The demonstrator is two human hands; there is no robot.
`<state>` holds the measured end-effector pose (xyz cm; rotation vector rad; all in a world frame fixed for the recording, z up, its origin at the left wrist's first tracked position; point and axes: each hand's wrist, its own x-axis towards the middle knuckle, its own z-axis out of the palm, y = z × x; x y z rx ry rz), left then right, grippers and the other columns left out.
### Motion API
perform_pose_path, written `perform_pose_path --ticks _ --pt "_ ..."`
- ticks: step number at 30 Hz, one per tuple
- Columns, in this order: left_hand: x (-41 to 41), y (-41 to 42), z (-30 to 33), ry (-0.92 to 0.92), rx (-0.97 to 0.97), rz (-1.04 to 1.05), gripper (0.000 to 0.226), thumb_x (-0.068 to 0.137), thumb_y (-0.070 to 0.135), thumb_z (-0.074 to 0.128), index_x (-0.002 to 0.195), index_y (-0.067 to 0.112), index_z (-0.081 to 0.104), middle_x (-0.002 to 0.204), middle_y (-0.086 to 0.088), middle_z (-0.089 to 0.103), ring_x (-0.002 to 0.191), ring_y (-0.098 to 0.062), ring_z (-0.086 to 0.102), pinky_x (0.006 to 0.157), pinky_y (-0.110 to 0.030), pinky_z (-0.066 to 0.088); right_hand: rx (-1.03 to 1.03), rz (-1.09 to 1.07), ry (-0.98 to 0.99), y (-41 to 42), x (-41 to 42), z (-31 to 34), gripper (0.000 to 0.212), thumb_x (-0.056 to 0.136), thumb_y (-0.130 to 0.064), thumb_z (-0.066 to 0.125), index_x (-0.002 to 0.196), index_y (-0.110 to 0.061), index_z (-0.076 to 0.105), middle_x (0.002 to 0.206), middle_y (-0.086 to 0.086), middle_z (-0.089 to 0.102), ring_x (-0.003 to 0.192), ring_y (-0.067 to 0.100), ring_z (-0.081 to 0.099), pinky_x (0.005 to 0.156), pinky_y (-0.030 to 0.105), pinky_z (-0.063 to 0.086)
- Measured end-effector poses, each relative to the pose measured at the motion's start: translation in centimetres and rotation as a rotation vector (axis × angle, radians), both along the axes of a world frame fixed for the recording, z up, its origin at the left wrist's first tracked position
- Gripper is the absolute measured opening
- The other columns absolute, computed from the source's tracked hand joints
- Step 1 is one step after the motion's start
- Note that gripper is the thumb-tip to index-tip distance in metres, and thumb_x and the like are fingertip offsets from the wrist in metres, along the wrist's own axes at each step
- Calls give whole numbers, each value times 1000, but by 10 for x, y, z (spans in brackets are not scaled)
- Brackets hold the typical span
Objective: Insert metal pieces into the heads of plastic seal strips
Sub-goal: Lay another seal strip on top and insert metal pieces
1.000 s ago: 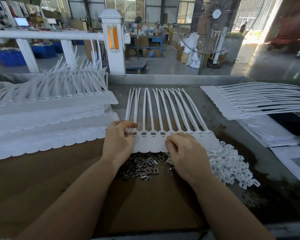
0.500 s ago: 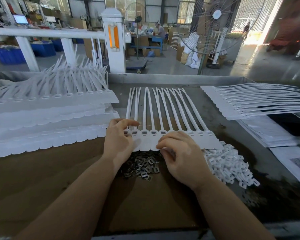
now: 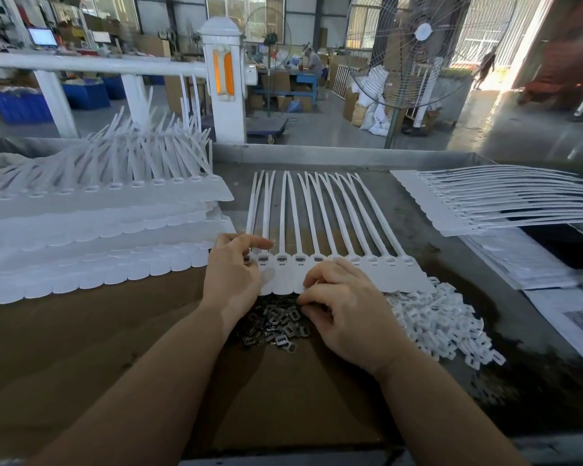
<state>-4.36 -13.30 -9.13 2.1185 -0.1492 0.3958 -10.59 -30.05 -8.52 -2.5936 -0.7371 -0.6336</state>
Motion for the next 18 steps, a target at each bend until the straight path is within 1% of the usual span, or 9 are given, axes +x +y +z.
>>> perform_pose_path --ticks 1,3,5,7,9,13,16,18 --pt "0 0 0 0 3 -2 44 86 -4 52 82 39 57 95 11 40 87 -7 46 71 -1 31 1 2 4 0 -1 0 7 80 -15 67 83 -12 73 92 1 62 88 18 55 79 38 49" --pt "-1 1 1 -3 6 -12 38 85 -2 56 85 36 59 99 7 42 83 -4 47 69 2 32 10 3 9 0 -2 0 7 79 -17 68 83 -12 72 92 0 62 89 17 55 80 37 48" --pt "-2 1 2 -9 4 -15 34 84 0 59 86 34 60 102 3 44 82 1 47 67 6 31 15 5 14 1 -2 0 10 80 -20 68 85 -13 73 93 -1 62 90 16 54 81 36 48" --pt "-3 1 3 -8 5 -14 33 84 0 59 87 33 60 103 2 44 83 2 46 67 6 31 8 8 19 1 -2 0 13 81 -22 66 88 -13 73 94 -1 61 90 16 54 81 36 47" --pt "-3 1 3 -4 3 -18 32 84 0 59 88 32 61 103 2 44 83 1 46 68 4 32 0 10 30 1 -1 0 14 82 -23 65 90 -15 73 94 -1 61 90 16 53 82 36 46" --pt "-4 1 2 7 5 -18 30 83 3 60 90 32 61 104 2 45 85 -3 46 73 -6 32 -3 16 42 0 -2 0 11 82 -20 65 89 -14 72 95 -1 61 91 16 52 82 36 45" --pt "-4 0 2 -1 9 -15 29 83 3 61 89 32 61 104 3 45 83 -1 46 69 -2 34 4 19 41 0 -2 -1 8 81 -17 66 86 -13 71 96 -1 61 92 16 52 82 35 45" --pt "-3 0 2 -2 10 -12 30 84 3 61 89 33 61 105 3 45 82 0 46 72 -4 32 15 21 37 0 -2 -1 6 80 -15 66 85 -13 70 95 0 61 91 17 53 82 35 46"
